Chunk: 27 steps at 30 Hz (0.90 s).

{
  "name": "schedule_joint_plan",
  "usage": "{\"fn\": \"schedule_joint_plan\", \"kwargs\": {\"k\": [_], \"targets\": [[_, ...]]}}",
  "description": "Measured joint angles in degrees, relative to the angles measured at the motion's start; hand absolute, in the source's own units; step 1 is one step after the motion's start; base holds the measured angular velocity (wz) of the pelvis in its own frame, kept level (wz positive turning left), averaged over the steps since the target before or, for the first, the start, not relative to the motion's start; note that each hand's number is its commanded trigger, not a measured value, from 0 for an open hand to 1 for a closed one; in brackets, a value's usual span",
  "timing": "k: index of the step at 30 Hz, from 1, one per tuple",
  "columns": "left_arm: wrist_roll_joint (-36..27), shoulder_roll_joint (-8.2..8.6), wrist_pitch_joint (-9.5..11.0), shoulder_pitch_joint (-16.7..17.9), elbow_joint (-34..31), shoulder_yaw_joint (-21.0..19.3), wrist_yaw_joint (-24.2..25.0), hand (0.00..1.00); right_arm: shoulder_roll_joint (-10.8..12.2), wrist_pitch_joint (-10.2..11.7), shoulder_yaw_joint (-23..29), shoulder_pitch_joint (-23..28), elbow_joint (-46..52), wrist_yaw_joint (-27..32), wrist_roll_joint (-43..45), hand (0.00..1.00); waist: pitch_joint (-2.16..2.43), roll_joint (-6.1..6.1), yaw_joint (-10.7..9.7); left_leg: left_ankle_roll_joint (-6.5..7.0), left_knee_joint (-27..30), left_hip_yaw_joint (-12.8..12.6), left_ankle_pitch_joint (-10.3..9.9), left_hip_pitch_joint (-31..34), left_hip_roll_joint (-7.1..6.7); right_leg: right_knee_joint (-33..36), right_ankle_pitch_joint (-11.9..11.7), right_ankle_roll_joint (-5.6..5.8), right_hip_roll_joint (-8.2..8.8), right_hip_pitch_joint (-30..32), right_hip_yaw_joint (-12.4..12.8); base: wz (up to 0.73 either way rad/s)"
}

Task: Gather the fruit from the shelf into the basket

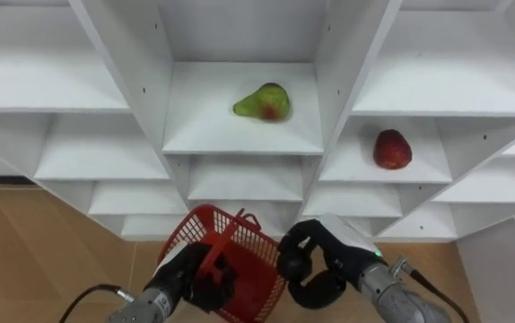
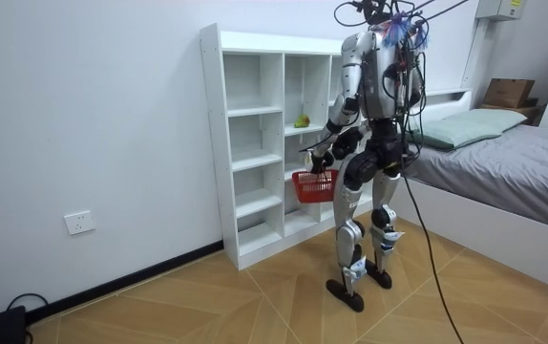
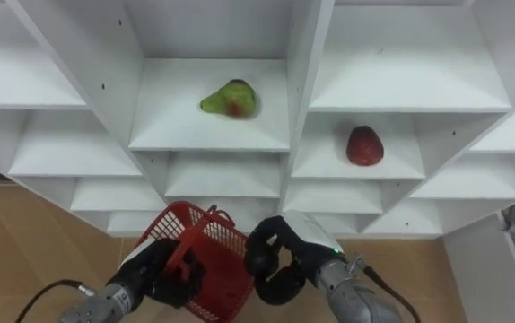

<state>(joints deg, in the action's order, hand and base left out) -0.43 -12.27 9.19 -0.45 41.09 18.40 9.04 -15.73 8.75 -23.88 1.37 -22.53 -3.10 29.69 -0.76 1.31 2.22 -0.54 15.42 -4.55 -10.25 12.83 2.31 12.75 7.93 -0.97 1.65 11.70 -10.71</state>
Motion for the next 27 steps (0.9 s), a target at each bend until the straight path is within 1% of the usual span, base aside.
{"fn": "schedule_joint_plan", "kwargs": {"k": [3,5,7,10,15,17,19,23,27], "targets": [[0.0,0.01,0.0,-0.1,-1.0,0.0,0.3,1.00,0.0,0.0,-0.7,-1.2,-0.8,0.7,-0.3,1.00,-0.01,-0.32,0.2,0.00,0.2,0.1,0.0,0.6,0.03,0.1,0.0,-0.08,0.02,0.4,-0.2,0.01],[0.0,0.07,0.0,-0.7,-1.3,0.1,0.4,1.00,-0.1,0.0,-1.9,-2.7,-2.6,0.5,-0.2,1.00,-0.16,-0.61,0.9,0.00,0.2,0.0,0.0,0.7,0.06,0.1,-0.1,-0.11,0.06,0.6,-0.4,0.00],[0.0,0.06,0.0,-1.3,-1.3,0.8,0.3,1.00,0.0,0.0,-2.2,-3.5,-4.1,0.4,-0.1,1.00,-0.17,-0.88,1.4,0.00,0.2,0.0,0.0,0.7,0.05,0.2,-0.1,-0.11,0.11,0.7,-0.4,0.00],[-0.1,0.02,0.9,-1.6,-1.3,1.4,0.3,1.00,0.0,0.0,-2.9,-4.9,-5.7,0.4,-0.2,1.00,-0.20,-1.11,2.0,0.06,0.2,0.0,0.0,1.3,-0.02,0.8,-0.1,-0.12,0.25,1.6,-0.4,-0.01],[-0.1,0.21,1.6,-1.8,-1.3,5.0,0.7,1.00,0.5,0.2,-4.1,-6.1,-6.5,0.3,-0.2,1.00,-0.22,-1.06,2.3,0.17,0.0,0.0,0.1,1.3,-0.13,0.8,-0.1,-0.11,0.35,1.8,-0.5,0.00],[-0.1,0.15,2.1,-2.0,-1.3,6.3,0.9,1.00,1.1,1.4,-4.2,-7.1,-8.4,0.4,-0.2,1.00,-0.31,-0.93,2.0,0.19,0.0,0.0,0.2,1.4,-0.13,0.8,-0.1,-0.10,0.35,1.8,-0.5,0.00],[-0.1,0.04,2.3,-2.3,-1.3,7.1,1.4,1.00,1.2,1.6,-4.2,-7.4,-9.3,0.4,-0.2,1.00,-0.41,-0.76,2.0,0.21,0.0,0.0,0.2,1.5,-0.13,0.8,-0.1,-0.11,0.36,1.9,-0.5,0.00],[-0.1,-0.05,2.5,-2.7,-1.3,7.7,1.9,1.00,1.5,2.3,-4.3,-7.5,-10.0,0.5,-0.3,1.00,-0.70,-0.29,2.1,0.20,0.0,0.0,0.2,1.7,-0.13,0.8,0.0,-0.11,0.34,2.1,-0.4,0.00],[0.0,-0.12,2.5,-2.8,-1.3,7.8,2.2,1.00,2.0,2.5,-4.4,-7.5,-10.5,0.6,-0.3,1.00,-0.71,-0.27,2.0,0.20,0.0,0.0,0.2,1.9,-0.13,0.8,0.0,-0.11,0.34,2.3,-0.4,0.00]]}}
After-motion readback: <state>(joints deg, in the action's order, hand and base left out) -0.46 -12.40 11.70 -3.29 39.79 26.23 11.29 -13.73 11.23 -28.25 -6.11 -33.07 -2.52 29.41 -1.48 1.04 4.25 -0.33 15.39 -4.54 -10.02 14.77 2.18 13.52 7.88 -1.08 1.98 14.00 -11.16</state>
